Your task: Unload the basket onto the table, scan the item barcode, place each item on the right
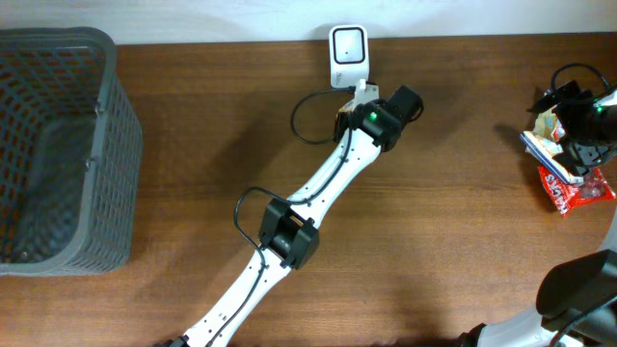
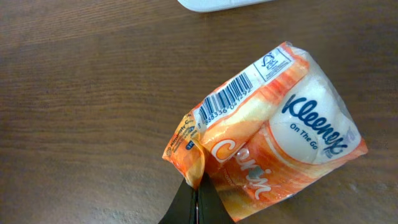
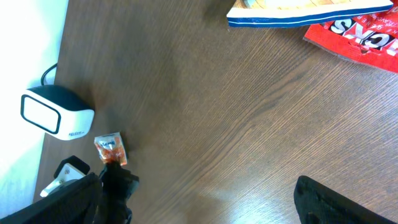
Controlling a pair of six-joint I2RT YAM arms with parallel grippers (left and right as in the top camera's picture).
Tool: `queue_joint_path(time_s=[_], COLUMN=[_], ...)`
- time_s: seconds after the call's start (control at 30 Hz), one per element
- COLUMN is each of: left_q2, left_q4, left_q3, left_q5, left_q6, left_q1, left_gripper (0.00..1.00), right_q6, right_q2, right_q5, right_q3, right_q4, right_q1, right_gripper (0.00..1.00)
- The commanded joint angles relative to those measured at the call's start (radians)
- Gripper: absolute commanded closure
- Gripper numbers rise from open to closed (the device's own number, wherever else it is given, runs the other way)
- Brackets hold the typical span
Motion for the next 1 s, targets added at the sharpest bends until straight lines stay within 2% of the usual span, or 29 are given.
queue_joint_path(time_s=[0.0, 0.13, 0.23, 0.33, 0.43, 0.5, 0.53, 0.57, 0.63, 0.67, 0.7, 0.73, 0.8, 0.87, 0.9, 0.97], left_q2=[-0.003, -0.097, -0.141, -0.175, -0.213, -0.213, -0.213, -0.218, -0.236, -0.254, -0.262, -0.265, -0.257, -0.24, -0.231, -0.21], left_q4=[-0.044, -0.143, -0.201, -0.237, -0.29, -0.31, -0.309, -0.307, -0.298, -0.282, -0.275, -0.266, -0.212, -0.146, -0.124, -0.073], left_q3=[0.013, 0.013, 0.013, 0.013, 0.012, 0.012, 0.012, 0.012, 0.012, 0.012, 0.012, 0.012, 0.003, -0.024, -0.035, -0.049], left_q5=[0.054, 0.064, 0.133, 0.17, 0.33, 0.336, 0.318, 0.272, 0.197, 0.221, 0.256, 0.332, 0.628, 0.734, 0.734, 0.733], left_q6=[-0.006, -0.006, -0.006, -0.006, -0.006, -0.005, -0.005, -0.005, -0.006, -0.006, -0.006, -0.002, 0.111, 0.191, 0.191, 0.206], left_q1=[-0.013, -0.014, -0.015, -0.015, -0.015, -0.015, -0.014, -0.008, 0.019, 0.066, 0.092, 0.124, 0.186, 0.2, 0.199, 0.188], left_gripper=[1.0, 1.0, 1.0, 0.93, 0.9, 0.9, 0.87, 0.75, 0.39, 0.28, 0.24, 0.24, 0.57, 0.91, 1.0, 1.0], right_q6=[-0.01, -0.01, -0.01, -0.01, -0.01, -0.01, -0.01, -0.01, -0.01, -0.01, -0.01, -0.01, -0.01, -0.01, -0.01, -0.01], right_q2=[0.002, 0.002, 0.002, 0.002, 0.002, 0.002, 0.002, 0.002, 0.002, 0.002, 0.002, 0.002, 0.002, 0.002, 0.002, 0.002], right_q5=[-0.005, -0.005, -0.005, -0.005, -0.005, -0.005, -0.005, -0.005, -0.005, -0.005, -0.005, -0.005, -0.005, -0.005, -0.005, -0.005], right_q3=[0.002, 0.002, 0.002, 0.002, 0.002, 0.002, 0.002, 0.002, 0.002, 0.002, 0.002, 0.002, 0.002, 0.002, 0.002, 0.002], right_q4=[0.0, -0.001, -0.001, -0.001, -0.001, -0.001, -0.001, -0.001, -0.001, -0.001, -0.001, 0.0, -0.001, -0.001, -0.001, -0.001], right_q1=[0.005, 0.005, 0.004, 0.004, 0.005, 0.005, 0.005, 0.004, 0.005, 0.005, 0.004, 0.004, 0.005, 0.005, 0.005, 0.005], right_gripper=[0.02, 0.02, 0.02, 0.02, 0.02, 0.02, 0.02, 0.02, 0.02, 0.02, 0.01, 0.02, 0.02, 0.02, 0.02, 0.02])
